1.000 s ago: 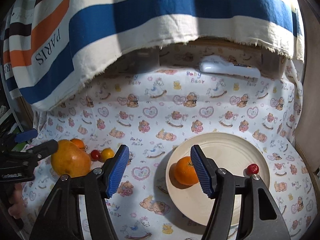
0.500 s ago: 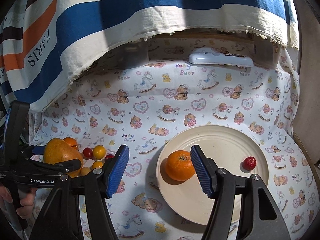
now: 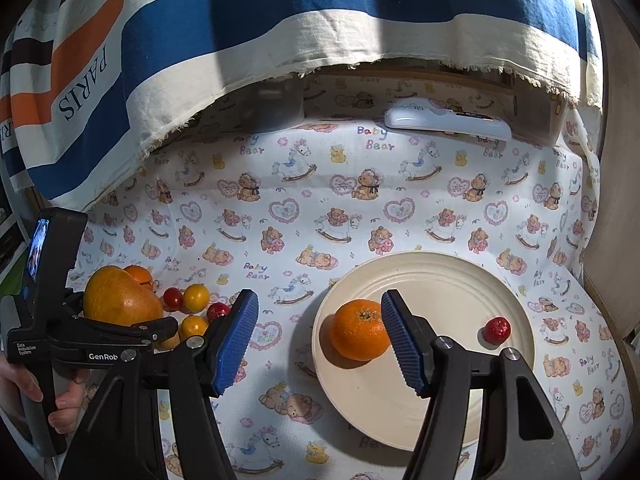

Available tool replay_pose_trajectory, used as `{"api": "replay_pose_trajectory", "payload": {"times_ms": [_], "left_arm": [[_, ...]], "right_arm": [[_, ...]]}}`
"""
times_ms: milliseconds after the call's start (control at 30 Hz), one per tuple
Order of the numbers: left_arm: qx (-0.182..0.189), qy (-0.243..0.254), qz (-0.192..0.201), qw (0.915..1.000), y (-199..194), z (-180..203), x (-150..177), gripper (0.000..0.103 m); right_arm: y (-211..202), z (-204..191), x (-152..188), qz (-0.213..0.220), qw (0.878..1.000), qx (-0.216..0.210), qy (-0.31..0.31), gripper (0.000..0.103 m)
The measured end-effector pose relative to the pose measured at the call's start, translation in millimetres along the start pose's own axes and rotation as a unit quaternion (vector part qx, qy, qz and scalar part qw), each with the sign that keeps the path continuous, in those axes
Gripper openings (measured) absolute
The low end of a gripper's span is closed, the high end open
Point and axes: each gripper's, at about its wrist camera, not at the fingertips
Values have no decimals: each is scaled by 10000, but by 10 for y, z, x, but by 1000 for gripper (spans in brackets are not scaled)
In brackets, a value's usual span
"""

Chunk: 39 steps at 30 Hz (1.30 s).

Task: Organize fruits
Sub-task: 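Lower the left tool onto the yellow grapefruit and grasp it, then grasp the second tangerine with the right tool while the left tool holds the grapefruit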

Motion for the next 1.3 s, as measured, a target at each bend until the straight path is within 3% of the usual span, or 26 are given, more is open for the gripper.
{"api": "replay_pose_trajectory", "payload": {"times_ms": [67,400,700,900,1033,1200,1300], "left_arm": [[17,-129,102,9999,-39,-24,-14,92],[340,-343,89,9988,-232,-192,43,91],[365,-264,671,9967,-670,-241,34,91],[219,-202,928,9952,-760,-290,60,91],[345,-331,866,9951,-802,-378,58,91],[242,-346,1175,9922,-924,-475,46,91],[350,-535,1139,9914,-925,-604,-5,91]], "right_arm": [[6,3,1,-16,10000,-9,8,66],[22,0,16,-45,10000,-32,-25,66],[61,-24,35,-92,9999,-53,-25,66],[121,-148,16,-259,9994,-214,5,66],[171,-278,-23,-368,9990,-209,-139,66],[289,-457,-133,-511,9977,-430,-56,66],[343,-604,-207,-538,9969,-571,-24,66]]}}
Point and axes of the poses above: each gripper's, at about its wrist camera, not at the fingertips, and y roughly the way its jaws point, z to its right, x to its underside, and after that the axes turned 15 degrees about -y, right-handed
